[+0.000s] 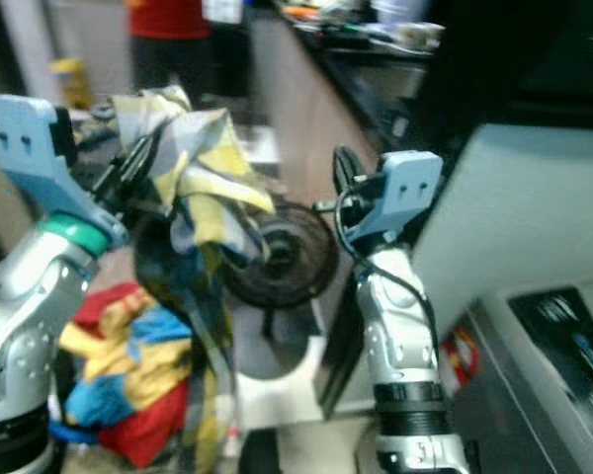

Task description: Clothes washing

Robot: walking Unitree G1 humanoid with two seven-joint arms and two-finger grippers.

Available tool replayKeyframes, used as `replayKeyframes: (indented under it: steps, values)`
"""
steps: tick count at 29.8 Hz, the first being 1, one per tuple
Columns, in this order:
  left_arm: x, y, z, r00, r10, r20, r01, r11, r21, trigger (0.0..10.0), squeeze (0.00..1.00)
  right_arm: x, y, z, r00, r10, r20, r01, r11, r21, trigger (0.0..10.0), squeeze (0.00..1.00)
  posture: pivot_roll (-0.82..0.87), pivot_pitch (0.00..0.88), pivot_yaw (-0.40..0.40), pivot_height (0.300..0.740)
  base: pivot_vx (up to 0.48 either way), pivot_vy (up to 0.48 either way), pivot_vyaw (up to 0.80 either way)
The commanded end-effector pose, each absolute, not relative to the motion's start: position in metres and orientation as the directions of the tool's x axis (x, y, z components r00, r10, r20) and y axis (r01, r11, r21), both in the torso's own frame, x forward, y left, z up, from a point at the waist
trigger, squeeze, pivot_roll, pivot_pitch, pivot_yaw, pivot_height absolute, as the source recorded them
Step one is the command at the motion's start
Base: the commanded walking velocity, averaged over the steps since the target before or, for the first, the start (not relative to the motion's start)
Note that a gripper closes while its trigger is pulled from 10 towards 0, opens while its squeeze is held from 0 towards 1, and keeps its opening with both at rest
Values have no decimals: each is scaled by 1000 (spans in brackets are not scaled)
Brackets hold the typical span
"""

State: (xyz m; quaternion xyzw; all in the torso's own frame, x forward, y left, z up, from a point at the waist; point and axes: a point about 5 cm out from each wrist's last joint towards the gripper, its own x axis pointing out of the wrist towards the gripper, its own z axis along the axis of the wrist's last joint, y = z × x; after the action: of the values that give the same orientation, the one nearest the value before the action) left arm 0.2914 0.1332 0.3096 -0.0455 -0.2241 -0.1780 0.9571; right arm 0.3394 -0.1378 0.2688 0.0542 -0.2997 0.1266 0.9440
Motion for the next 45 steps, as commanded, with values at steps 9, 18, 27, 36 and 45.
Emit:
replayKeyframes:
  steps: [9,18,27,36,45]
  values:
    - [291,132,313,820,-331,468,365,931,18,10000,0,338,-136,270,790,198,581,-280,959,53,10000,0,65,0,-40,731,0,0,-763]
    - [292,135,311,832,-316,455,346,938,18,10000,0,338,-132,269,794,197,576,-290,954,74,10000,0,78,0,-39,731,0,0,-710]
    - [292,136,309,838,-311,448,339,941,19,10000,0,341,-133,266,813,183,553,-275,957,88,10000,0,79,0,-37,731,0,0,-622]
    - [293,136,307,840,-312,444,340,940,17,10000,0,341,-133,265,815,182,550,-273,958,88,10000,0,76,0,-36,731,0,0,-800]
    - [293,135,306,842,-312,440,341,940,15,10000,0,340,-134,265,819,178,545,-268,959,89,10000,0,74,0,-35,731,0,0,-800]
